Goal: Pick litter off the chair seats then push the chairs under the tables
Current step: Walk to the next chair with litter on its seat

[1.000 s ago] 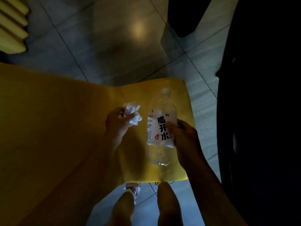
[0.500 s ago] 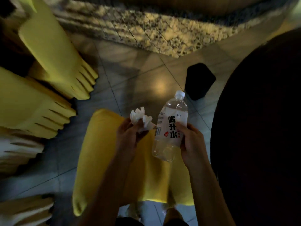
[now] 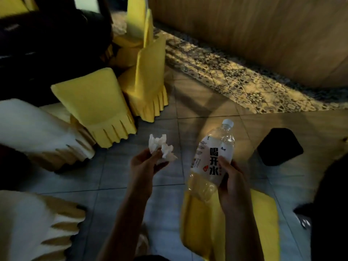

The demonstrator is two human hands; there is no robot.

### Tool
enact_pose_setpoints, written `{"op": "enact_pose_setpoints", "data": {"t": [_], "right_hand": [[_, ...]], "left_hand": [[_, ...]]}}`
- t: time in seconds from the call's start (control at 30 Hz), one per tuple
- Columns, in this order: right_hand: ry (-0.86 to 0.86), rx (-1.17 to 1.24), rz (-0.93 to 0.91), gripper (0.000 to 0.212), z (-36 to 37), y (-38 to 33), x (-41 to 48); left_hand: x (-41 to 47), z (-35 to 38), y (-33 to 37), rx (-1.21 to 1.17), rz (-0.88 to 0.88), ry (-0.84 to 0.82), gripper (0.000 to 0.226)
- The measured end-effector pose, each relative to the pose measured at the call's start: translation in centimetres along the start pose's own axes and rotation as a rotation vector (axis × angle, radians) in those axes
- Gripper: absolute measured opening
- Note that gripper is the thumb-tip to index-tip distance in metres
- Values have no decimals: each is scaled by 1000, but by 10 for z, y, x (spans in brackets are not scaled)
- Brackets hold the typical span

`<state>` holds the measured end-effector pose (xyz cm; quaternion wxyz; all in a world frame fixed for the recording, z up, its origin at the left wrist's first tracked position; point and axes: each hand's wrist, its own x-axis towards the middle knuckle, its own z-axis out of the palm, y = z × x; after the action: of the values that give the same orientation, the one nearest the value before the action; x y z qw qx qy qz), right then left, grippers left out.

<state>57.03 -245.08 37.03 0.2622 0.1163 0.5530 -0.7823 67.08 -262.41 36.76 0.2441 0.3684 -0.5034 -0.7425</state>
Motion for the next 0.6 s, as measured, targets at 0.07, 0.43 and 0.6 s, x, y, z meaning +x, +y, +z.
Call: {"op": "enact_pose_setpoints", "data": {"t": [0.07, 0.43, 0.6], "right_hand": [[4, -17, 19, 18, 39, 21, -7], [-48, -71, 51, 20, 169, 47, -21], [-72, -101, 54, 35, 201, 46, 6]], "left_hand": [[14, -38, 20, 6, 22, -4, 22], [51, -152, 80, -129, 77, 39, 34], [89, -161, 85, -177, 69, 90, 27]]}}
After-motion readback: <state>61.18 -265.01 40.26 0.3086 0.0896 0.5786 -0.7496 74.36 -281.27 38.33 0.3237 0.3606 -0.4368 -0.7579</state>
